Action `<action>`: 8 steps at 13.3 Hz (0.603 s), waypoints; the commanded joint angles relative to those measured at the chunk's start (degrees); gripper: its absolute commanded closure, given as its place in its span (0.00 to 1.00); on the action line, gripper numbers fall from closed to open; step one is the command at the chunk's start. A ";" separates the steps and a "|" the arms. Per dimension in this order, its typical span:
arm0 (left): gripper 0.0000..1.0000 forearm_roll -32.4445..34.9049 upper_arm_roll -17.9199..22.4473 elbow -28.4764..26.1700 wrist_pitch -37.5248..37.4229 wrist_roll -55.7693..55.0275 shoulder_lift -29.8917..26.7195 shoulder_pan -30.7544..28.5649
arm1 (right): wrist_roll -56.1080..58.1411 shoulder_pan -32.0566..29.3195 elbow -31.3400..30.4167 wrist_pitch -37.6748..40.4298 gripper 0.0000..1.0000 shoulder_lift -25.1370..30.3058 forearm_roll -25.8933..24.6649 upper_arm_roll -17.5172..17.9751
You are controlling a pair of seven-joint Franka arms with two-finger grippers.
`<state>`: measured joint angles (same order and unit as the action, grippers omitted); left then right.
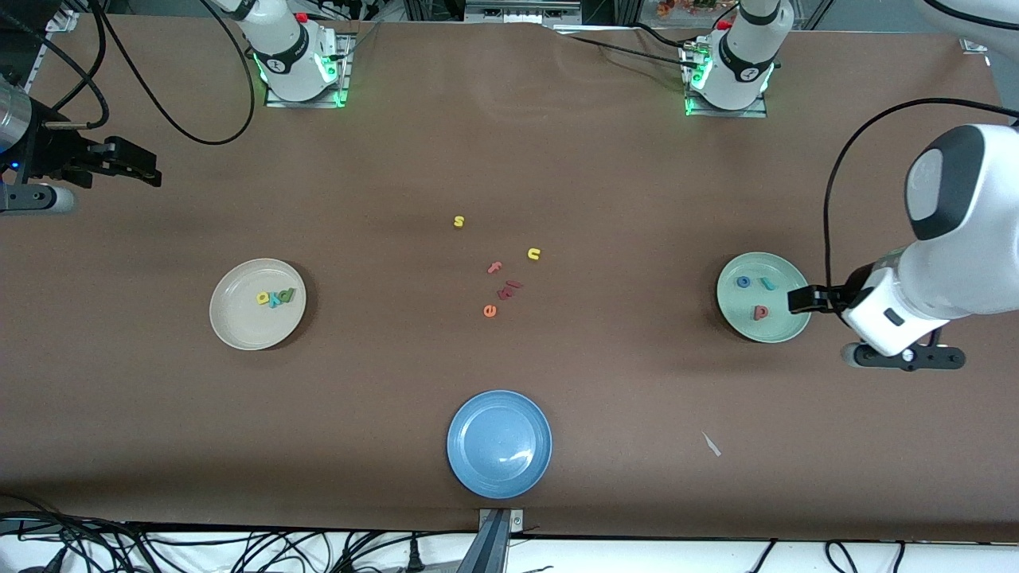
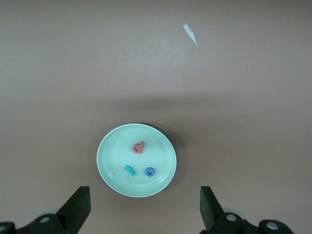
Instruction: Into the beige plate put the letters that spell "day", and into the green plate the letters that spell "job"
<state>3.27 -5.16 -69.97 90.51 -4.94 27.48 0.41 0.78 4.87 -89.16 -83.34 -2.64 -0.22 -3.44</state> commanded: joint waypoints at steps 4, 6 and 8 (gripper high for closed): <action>0.01 -1.34 0.59 0.01 0.63 7.91 -0.85 -0.85 | 0.37 -0.83 1.35 0.19 0.00 -0.61 -0.66 0.80; 0.01 -1.43 0.59 0.01 0.63 8.54 -0.93 -1.12 | 0.37 -0.83 1.35 0.19 0.00 -0.61 -0.66 0.80; 0.00 -1.25 0.67 0.01 0.28 8.37 -0.85 -1.03 | 0.37 -0.83 1.35 0.19 0.00 -0.61 -0.66 0.80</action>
